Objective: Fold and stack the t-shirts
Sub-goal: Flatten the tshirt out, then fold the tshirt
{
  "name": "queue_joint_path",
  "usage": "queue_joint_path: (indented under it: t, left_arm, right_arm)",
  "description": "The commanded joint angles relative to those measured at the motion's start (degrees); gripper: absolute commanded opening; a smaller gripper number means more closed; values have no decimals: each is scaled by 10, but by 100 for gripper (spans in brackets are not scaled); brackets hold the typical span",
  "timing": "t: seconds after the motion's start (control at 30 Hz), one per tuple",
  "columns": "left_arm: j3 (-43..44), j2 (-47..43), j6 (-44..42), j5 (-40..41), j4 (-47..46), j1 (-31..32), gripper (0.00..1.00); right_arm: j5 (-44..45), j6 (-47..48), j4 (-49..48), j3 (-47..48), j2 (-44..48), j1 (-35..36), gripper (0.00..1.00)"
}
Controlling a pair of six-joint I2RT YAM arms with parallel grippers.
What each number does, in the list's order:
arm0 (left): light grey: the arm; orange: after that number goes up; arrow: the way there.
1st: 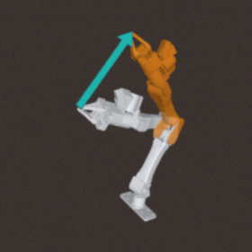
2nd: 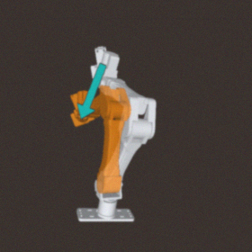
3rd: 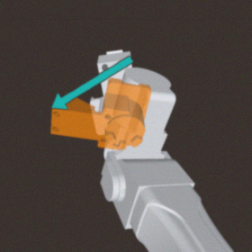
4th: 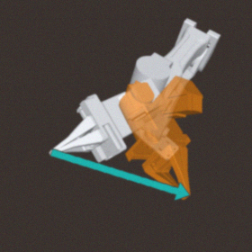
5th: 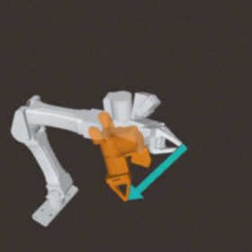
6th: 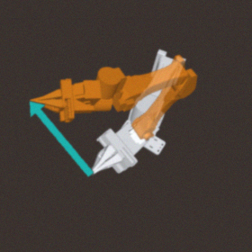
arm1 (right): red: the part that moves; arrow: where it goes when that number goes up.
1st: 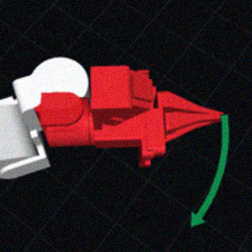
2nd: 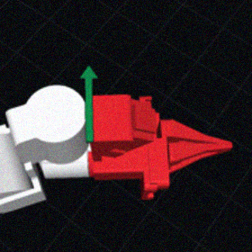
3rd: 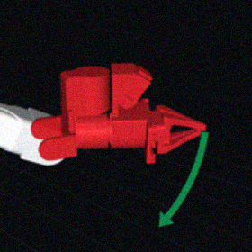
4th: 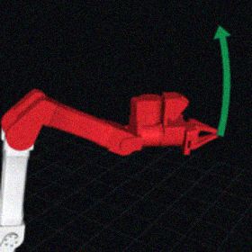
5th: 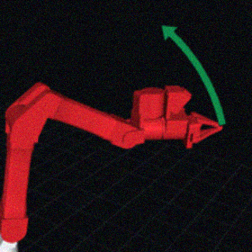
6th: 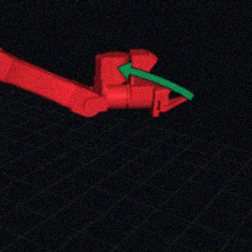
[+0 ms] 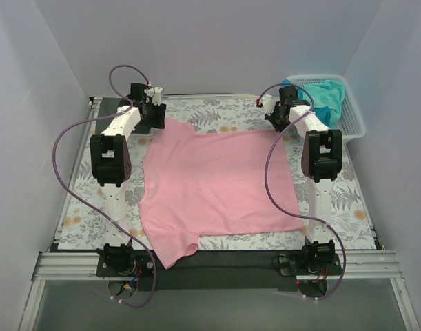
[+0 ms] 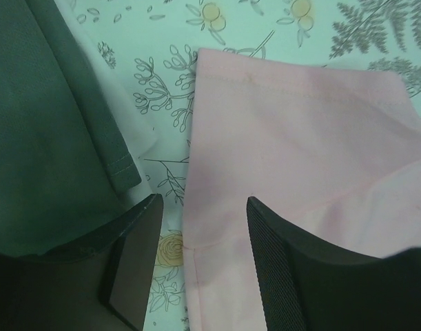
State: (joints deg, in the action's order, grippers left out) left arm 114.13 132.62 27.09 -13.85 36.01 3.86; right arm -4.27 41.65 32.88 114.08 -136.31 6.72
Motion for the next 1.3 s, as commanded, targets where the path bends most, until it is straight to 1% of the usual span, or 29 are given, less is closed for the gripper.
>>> queue_joint_path:
  t: [0.0, 0.2, 0.43, 0.5, 0.53, 0.6, 0.63, 0.67, 0.73, 0.83, 0.97, 1.27]
  left_arm:
    - [12, 12, -13, 17, -6, 1, 48]
    - [9, 38, -16, 28, -16, 3, 45]
    - [15, 55, -12, 15, -27, 10, 35]
    - [15, 60, -13, 14, -29, 15, 29]
    - [17, 62, -15, 17, -30, 18, 24]
    - [22, 66, -13, 20, -30, 19, 16]
    - [24, 66, -12, 23, -30, 19, 6]
    - [29, 66, -6, 29, -31, 19, 1]
    - [35, 63, 2, 50, -31, 18, 0]
    - [36, 51, 2, 47, -35, 17, 0]
    - [24, 8, 2, 31, -38, 14, 0]
    - [-60, -95, -8, -5, -67, -1, 0]
  right_arm:
    - [-22, 3, 9, -6, 38, -3, 1]
    - [-33, 10, 10, -14, 48, -3, 1]
    - [-35, 17, 10, -14, 50, -3, 1]
    - [-35, 19, 10, -11, 49, -2, 1]
    - [-36, 20, 10, -11, 51, -3, 1]
    - [-37, 20, 11, -8, 52, -3, 1]
    - [-38, 19, 10, -8, 54, -2, 1]
    - [-38, 20, 10, -8, 57, -3, 1]
    - [-38, 22, 10, -13, 66, -3, 1]
    - [-36, 29, 10, -18, 80, -4, 1]
    - [-37, 35, 10, -28, 101, -6, 1]
    - [-52, 39, 10, -71, 155, -8, 1]
